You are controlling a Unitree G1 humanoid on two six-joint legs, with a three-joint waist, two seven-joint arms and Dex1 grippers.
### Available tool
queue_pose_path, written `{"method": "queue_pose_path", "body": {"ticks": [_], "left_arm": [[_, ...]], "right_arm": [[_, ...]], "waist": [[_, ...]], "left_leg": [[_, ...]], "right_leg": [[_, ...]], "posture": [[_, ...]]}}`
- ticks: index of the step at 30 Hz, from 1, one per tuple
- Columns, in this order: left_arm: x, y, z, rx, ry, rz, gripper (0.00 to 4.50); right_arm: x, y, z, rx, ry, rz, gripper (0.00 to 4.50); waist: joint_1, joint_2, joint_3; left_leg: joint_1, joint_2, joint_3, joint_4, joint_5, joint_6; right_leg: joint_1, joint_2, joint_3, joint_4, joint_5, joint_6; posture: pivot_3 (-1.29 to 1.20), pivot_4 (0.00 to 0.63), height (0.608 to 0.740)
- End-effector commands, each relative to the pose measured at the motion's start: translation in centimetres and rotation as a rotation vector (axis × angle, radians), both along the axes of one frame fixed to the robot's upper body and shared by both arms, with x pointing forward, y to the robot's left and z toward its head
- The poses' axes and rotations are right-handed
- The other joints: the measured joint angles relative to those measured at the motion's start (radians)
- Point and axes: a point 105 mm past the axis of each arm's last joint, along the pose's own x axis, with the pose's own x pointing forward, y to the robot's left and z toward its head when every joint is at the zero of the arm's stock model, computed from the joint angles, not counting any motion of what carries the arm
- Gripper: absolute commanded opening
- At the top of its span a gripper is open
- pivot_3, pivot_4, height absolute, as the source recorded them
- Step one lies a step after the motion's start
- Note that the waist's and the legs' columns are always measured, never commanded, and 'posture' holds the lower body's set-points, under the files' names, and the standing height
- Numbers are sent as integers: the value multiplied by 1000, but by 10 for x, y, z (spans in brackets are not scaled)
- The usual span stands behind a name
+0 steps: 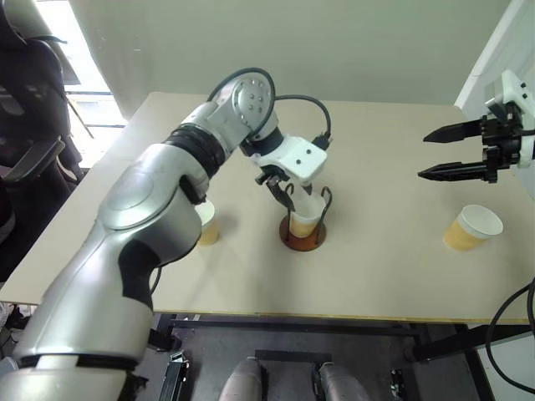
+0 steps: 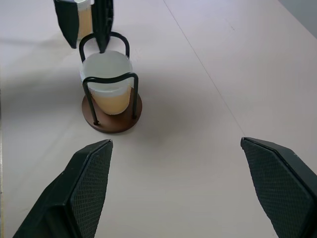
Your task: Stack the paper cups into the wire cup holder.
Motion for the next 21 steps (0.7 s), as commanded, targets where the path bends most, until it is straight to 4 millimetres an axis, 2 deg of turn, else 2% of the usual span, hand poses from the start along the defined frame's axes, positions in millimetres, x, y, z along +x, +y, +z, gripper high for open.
{"method": "queue_pose_path", "body": {"ticks": [1,3,10,16,21], "left_arm": [[-5,-5,12,-39,1,-36,3871],[-6,-11,23,-105,4,-39,4474],[-13,-21,84,-432,54,-3,4474],[-16,2,141,-709,111,82,4474],[-12,24,152,-894,252,150,4474]], "right_arm": [[-5,-5,15,-3,-65,-12,4286],[-5,-5,15,-4,-66,-16,4286],[-3,-14,18,-3,-103,-65,4286],[-8,-31,6,-43,-61,-131,4286],[-14,-46,-9,-105,-21,-163,4286]], "waist": [[0,0,0],[0,0,0],[0,0,0],[-2,0,0],[-2,0,0]], "left_leg": [[0,0,0,0,0,0],[0,0,0,0,0,0],[0,0,0,-1,0,0],[0,0,0,-1,-2,1],[0,0,0,-2,-3,2]], "right_leg": [[0,0,0,0,0,0],[0,0,0,0,0,0],[0,0,0,-1,0,0],[0,0,1,-1,-4,0],[-1,0,1,0,-9,-1]], "posture": [[0,150,740],[0,150,740],[0,150,740],[0,150,740],[0,150,740]]}}
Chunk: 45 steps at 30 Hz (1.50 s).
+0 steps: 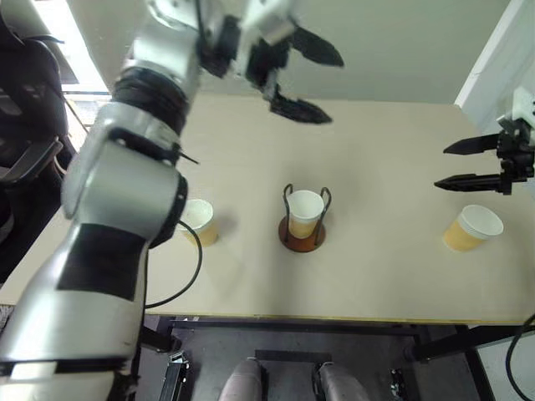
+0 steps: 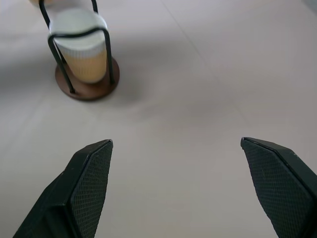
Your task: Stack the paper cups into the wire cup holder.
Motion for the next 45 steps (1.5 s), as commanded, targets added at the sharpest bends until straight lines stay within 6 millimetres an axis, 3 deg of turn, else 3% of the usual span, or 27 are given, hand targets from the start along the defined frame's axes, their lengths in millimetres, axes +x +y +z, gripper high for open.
{"method": "queue_pose_path", "body": {"ticks": [1,7,16,23,45], "left_arm": [[-3,11,5,-100,92,-31,4474],[2,23,-21,-128,142,-47,4474],[-3,19,-27,-136,245,-81,4474],[-4,18,-29,-128,234,-91,4474],[-6,17,-32,-179,210,-137,4474]], "right_arm": [[-9,-10,6,-65,-36,-4,4286],[-17,-36,-21,-287,23,-9,4286],[-18,-51,-28,-410,59,7,4286],[-25,-75,-43,-531,140,-7,4286],[-13,-94,-70,-617,186,-54,4286]], "waist": [[1,0,0],[0,2,1],[-4,5,1],[-6,6,1],[-13,7,1]], "left_leg": [[0,0,0,0,0,0],[1,-3,1,1,0,0],[1,-10,4,2,2,6],[2,-11,2,2,2,7],[2,-10,2,1,2,7]], "right_leg": [[0,0,0,0,0,0],[0,-5,-1,2,1,2],[2,-12,0,1,3,9],[4,-14,-1,1,3,10],[4,-15,-1,0,4,10]], "posture": [[0,150,740],[0,150,740],[0,150,740],[0,150,740],[0,150,740]]}}
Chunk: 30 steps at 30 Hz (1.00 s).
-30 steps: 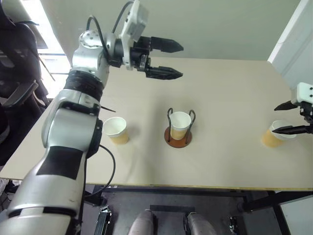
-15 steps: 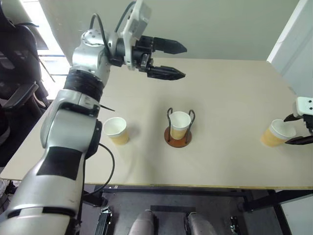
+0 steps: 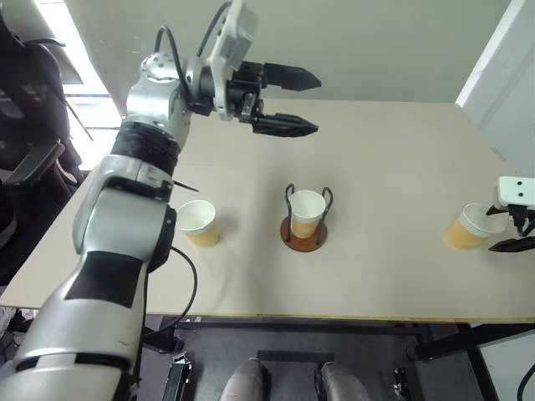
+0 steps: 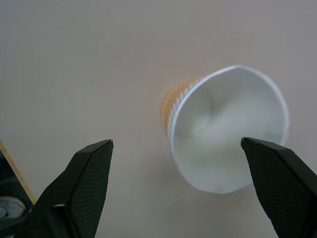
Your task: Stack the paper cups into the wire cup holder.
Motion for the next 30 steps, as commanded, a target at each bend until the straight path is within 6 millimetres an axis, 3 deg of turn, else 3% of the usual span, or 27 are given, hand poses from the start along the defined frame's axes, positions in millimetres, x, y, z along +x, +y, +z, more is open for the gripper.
{"method": "queue_pose_path", "body": {"ticks": [1,9,30], "left_arm": [[-11,0,4,-26,-5,-75,4474],[-7,12,-55,311,-60,-37,4474],[-6,13,-57,319,-58,-41,4474]], "right_arm": [[3,-1,10,-20,-41,8,4286],[6,2,8,-15,-40,20,4286],[6,-7,-4,-102,-11,12,4286]], "waist": [[0,0,0],[-3,1,0],[-1,1,0]], "left_leg": [[0,0,0,0,0,0],[1,0,-1,0,0,0],[0,-1,-1,-1,0,0]], "right_leg": [[0,0,0,0,0,0],[0,1,-1,1,0,0],[0,-1,-1,0,0,0]], "posture": [[0,150,740],[0,150,740],[0,150,740]]}}
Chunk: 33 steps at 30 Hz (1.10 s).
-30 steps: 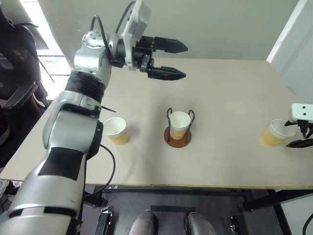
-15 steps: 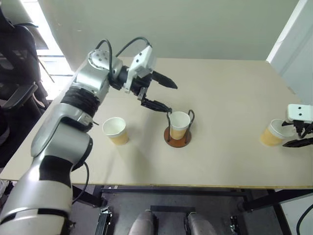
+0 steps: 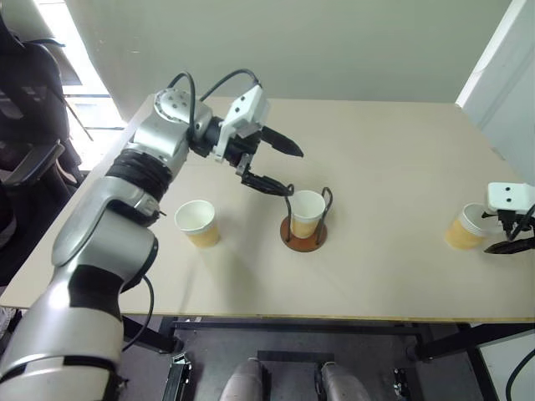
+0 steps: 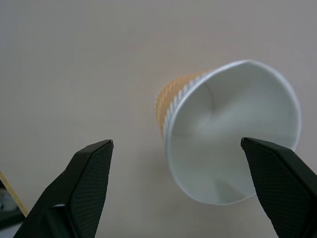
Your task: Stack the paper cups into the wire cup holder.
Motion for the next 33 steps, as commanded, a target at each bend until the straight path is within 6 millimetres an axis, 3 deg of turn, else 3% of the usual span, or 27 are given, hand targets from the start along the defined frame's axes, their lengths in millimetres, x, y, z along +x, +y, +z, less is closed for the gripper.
{"method": "queue_pose_path", "body": {"ticks": [1,7,19,20,29,33], "left_arm": [[-6,-1,16,-16,-49,-50,4474],[-6,-1,17,-20,-50,-46,4474],[-7,7,17,13,-57,-31,4500],[-6,8,17,15,-58,-26,4500],[-2,29,10,49,-54,34,4500],[4,45,-3,80,-39,92,4500]], "right_arm": [[0,-4,8,-36,-25,7,4286],[2,-4,3,-48,-20,6,4286],[7,4,1,-35,-9,26,207],[7,5,3,-34,-9,30,40],[5,31,23,30,4,139,40],[8,64,39,50,-41,254,40]], "waist": [[0,0,0],[-1,0,0],[0,0,0],[0,0,0],[-4,0,0],[-3,0,0]], "left_leg": [[0,0,0,0,0,0],[0,0,0,0,0,0],[0,0,0,-1,0,0],[0,0,0,-1,0,0],[0,0,0,-3,0,0],[-1,0,0,-5,0,-1]], "right_leg": [[0,0,0,0,0,0],[0,0,0,0,0,0],[0,0,0,-1,0,0],[0,0,0,-1,0,0],[-1,0,0,-1,-1,-2],[-2,0,0,-2,-2,-4]], "posture": [[0,150,740],[0,150,740],[0,150,740],[0,150,740],[0,150,740],[0,150,740]]}}
